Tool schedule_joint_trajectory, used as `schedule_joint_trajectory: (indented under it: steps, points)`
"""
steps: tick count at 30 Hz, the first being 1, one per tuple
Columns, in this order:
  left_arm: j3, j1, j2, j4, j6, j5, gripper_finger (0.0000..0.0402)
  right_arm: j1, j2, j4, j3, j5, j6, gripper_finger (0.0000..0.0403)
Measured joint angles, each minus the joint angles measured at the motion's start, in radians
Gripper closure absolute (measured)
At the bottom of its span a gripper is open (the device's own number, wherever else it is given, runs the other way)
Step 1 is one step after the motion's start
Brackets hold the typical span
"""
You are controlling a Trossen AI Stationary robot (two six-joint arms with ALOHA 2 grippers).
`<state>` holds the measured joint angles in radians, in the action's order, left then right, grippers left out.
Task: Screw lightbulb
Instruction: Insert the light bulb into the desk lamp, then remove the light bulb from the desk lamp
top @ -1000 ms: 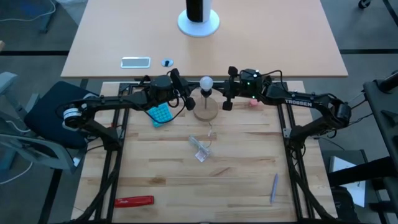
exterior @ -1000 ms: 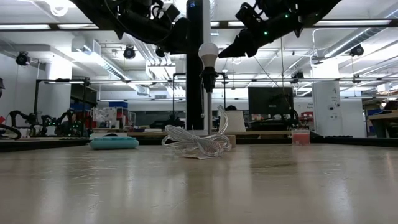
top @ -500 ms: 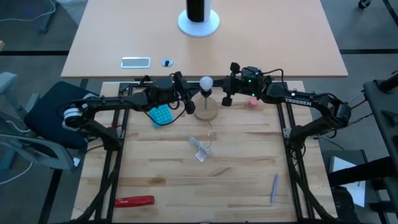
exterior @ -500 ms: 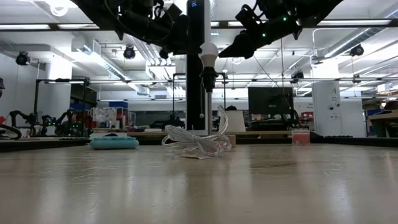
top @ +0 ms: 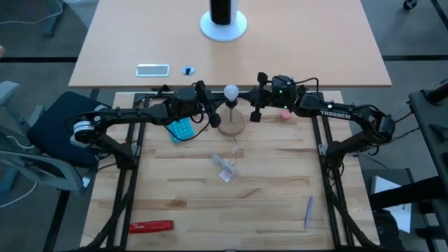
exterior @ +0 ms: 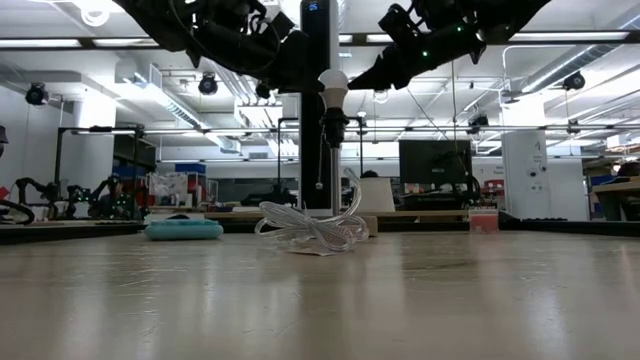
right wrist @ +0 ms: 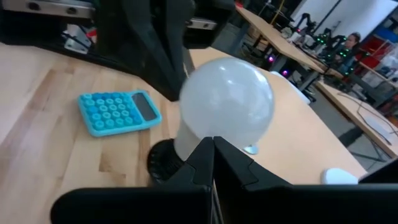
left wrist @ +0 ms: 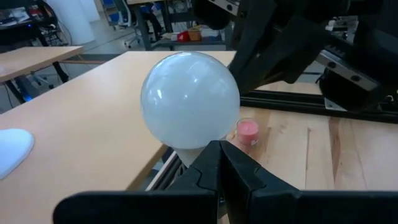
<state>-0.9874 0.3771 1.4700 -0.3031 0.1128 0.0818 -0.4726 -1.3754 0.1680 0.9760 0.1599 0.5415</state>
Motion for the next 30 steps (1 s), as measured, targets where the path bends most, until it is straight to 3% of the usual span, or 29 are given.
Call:
schedule_joint_trajectory:
  steps: [13, 18, 20, 30]
  points:
    - [0.0, -0.005, -0.065, 0.038, 0.042, -0.063, 0.0401, 0.002, 0.01, -0.101, 0.0, 0.0, 0.015, 0.0403]
    - [0.0, 0.025, -0.055, -0.075, 0.162, 0.123, 0.0401, 0.006, 0.012, -0.086, 0.0, 0.037, 0.034, 0.0403]
    - [0.0, 0.053, -0.037, -0.111, 0.184, 0.142, 0.0401, 0.008, 0.012, -0.073, 0.0, 0.071, 0.034, 0.0403]
    - [0.0, 0.102, 0.016, -0.157, 0.159, 0.051, 0.0401, 0.011, 0.013, -0.002, 0.0, 0.084, 0.011, 0.0403]
